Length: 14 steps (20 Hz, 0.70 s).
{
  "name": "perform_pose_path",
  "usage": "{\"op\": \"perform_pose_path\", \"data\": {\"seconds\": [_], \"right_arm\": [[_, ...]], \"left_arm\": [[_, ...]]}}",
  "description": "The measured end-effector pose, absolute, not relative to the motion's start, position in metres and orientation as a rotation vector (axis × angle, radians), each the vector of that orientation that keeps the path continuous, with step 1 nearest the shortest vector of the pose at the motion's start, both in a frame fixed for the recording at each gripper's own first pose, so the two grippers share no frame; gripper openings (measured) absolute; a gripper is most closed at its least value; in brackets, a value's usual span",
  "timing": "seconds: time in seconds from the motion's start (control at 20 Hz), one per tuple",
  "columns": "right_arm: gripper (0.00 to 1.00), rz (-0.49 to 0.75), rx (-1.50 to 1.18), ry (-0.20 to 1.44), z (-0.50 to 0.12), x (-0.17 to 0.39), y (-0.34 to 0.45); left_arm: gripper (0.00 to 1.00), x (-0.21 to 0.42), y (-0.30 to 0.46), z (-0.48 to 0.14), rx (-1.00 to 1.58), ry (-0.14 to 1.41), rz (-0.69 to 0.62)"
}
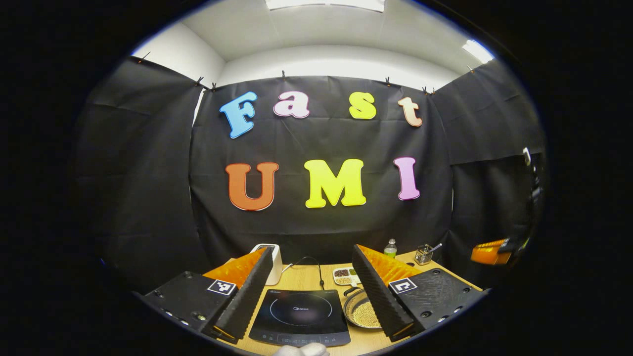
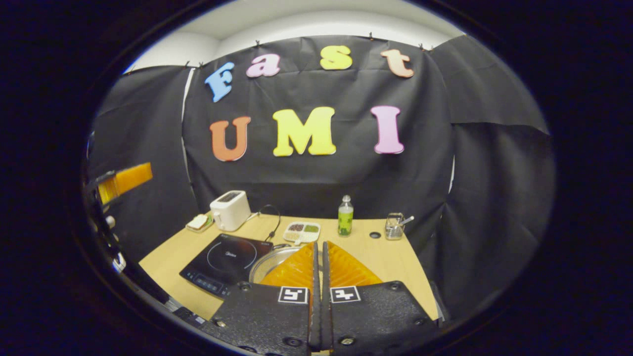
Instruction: First push the handle of the pot to place it horizontally, then grasp the pot with both hands and set it on the induction cooktop.
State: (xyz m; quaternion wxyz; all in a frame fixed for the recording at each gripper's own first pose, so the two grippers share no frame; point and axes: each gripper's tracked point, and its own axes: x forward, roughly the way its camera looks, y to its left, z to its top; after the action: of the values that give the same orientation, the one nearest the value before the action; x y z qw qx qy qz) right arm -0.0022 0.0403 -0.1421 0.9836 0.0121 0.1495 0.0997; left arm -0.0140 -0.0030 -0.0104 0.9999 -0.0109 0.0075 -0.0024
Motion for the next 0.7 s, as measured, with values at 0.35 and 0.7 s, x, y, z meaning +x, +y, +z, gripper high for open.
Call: {"op": "perform_pose_path", "data": {"seconds": [0.35, 0.7], "right_arm": [[0.0, 0.284, -0.002, 0.525, -0.28, -0.013, 0.071], [0.04, 0.372, -0.012, 0.699, -0.372, -0.012, 0.109]], "left_arm": [[0.96, -0.025, 0.001, -0.01, -0.005, 0.019, 0.041], [0.96, -0.031, 0.009, -0.017, 0.022, 0.056, 0.101]]}}
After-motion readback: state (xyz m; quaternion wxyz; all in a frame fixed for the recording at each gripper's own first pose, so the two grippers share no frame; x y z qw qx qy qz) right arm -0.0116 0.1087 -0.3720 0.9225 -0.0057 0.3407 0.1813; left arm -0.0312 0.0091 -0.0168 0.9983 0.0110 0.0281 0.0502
